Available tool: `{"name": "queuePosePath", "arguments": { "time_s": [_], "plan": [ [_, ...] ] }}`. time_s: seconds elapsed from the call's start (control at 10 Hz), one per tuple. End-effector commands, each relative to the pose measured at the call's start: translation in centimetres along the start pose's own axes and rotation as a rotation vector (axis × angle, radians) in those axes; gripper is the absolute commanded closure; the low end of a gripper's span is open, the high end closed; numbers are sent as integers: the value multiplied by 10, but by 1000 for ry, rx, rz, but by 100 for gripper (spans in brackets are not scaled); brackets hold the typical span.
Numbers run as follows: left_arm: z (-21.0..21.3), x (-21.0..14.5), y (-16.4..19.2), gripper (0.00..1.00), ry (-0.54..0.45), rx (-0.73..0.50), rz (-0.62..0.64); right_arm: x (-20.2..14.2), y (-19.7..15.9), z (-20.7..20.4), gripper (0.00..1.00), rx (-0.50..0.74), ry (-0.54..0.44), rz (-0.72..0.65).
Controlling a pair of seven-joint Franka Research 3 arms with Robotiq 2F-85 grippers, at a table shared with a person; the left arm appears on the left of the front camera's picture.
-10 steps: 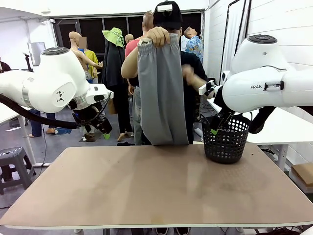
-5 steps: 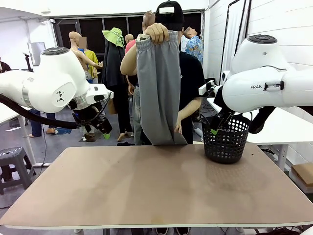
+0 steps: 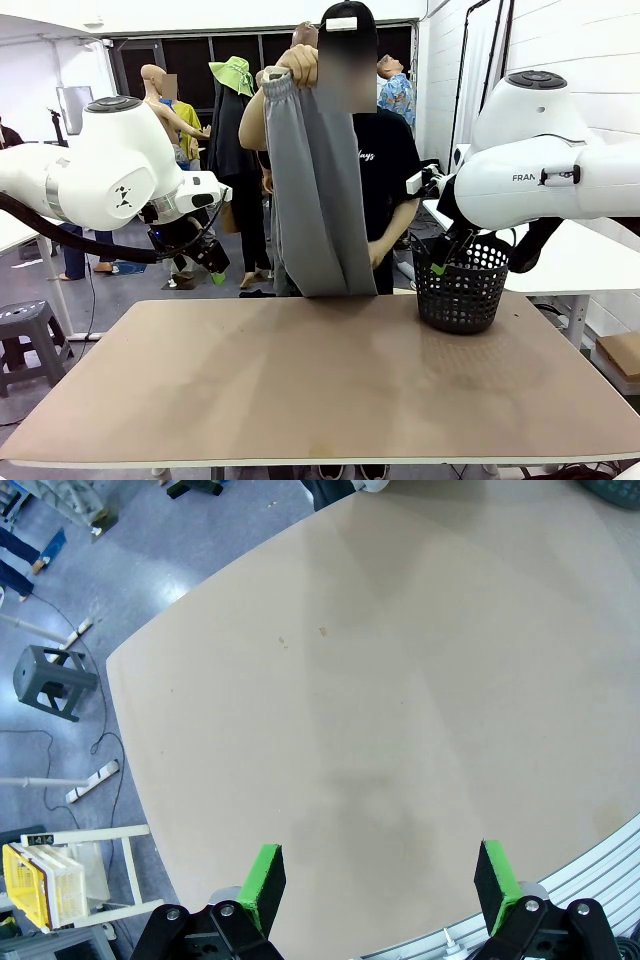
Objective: Fold the training pants.
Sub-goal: Grab both ends of the Training pants handed by a person.
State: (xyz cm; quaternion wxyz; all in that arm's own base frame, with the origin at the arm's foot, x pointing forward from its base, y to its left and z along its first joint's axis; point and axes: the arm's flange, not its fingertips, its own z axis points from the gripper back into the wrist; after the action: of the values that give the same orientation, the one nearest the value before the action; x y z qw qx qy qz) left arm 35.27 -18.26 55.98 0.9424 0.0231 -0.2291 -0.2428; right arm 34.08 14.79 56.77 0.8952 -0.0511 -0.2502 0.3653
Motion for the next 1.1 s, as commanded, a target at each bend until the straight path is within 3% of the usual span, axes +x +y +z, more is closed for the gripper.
{"name": "queuePosePath", "arguments": {
  "time_s": [0.0, 1.0],
  "plan": [
    [0, 1, 0, 0, -7, 1, -1, 0, 0, -1, 0, -1, -2, 0],
    [0, 1, 0, 0, -7, 1, -1, 0, 0, -1, 0, -1, -2, 0]
  ]
}}
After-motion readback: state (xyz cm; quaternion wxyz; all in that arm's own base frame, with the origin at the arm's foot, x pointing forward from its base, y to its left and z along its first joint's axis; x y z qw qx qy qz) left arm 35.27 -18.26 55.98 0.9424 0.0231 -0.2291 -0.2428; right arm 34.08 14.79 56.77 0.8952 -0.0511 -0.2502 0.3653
